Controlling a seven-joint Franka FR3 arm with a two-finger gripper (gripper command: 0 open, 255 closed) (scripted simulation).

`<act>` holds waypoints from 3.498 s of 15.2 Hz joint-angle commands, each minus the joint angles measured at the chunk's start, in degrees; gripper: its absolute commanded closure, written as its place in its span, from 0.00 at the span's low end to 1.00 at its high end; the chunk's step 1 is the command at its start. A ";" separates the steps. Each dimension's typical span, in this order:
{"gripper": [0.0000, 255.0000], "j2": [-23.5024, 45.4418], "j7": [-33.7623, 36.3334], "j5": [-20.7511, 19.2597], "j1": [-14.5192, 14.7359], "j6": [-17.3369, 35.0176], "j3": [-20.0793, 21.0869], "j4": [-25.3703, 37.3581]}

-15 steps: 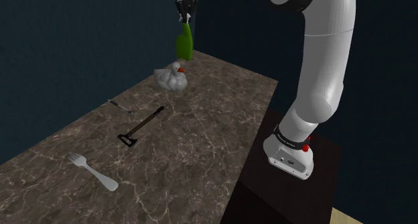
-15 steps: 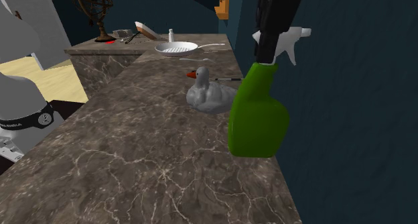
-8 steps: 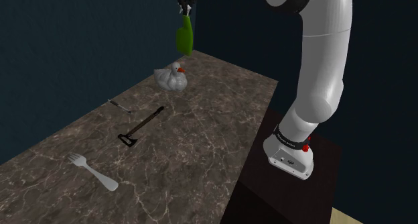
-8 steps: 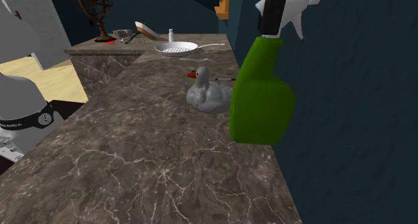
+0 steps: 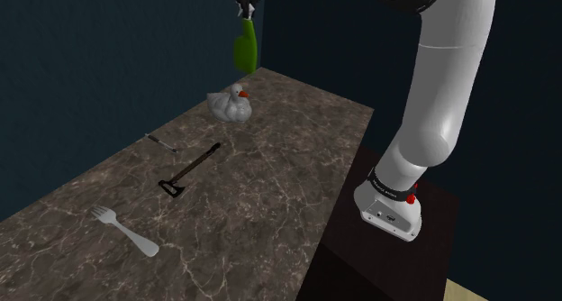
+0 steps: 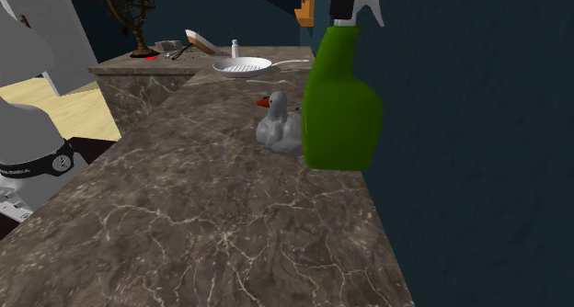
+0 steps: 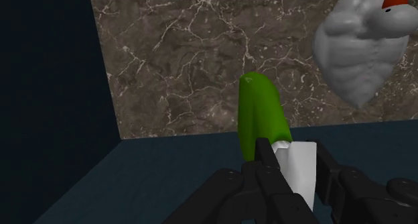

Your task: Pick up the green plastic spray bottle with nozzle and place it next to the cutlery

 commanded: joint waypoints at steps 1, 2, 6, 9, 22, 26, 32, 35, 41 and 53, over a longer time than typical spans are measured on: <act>1.00 -3.29 2.37 -0.46 1.79 1.56 0.70 -4.80; 1.00 -4.84 3.51 -0.65 2.59 2.20 1.09 -6.97; 1.00 -10.20 8.20 -1.21 5.61 4.16 2.87 -14.26; 1.00 -13.49 11.85 -1.42 7.71 5.18 4.45 -18.54; 1.00 -21.61 28.49 -0.76 16.23 7.16 12.66 -28.47; 1.00 -22.16 33.86 -0.39 18.80 7.31 15.50 -29.08; 1.00 -21.21 42.14 -0.19 22.68 7.29 19.92 -27.94; 1.00 -20.80 44.24 -0.20 23.71 8.80 21.02 -29.01; 1.00 -21.03 44.11 -0.12 23.72 13.46 21.04 -33.89; 1.00 -20.56 44.09 -0.19 23.77 19.82 21.11 -39.79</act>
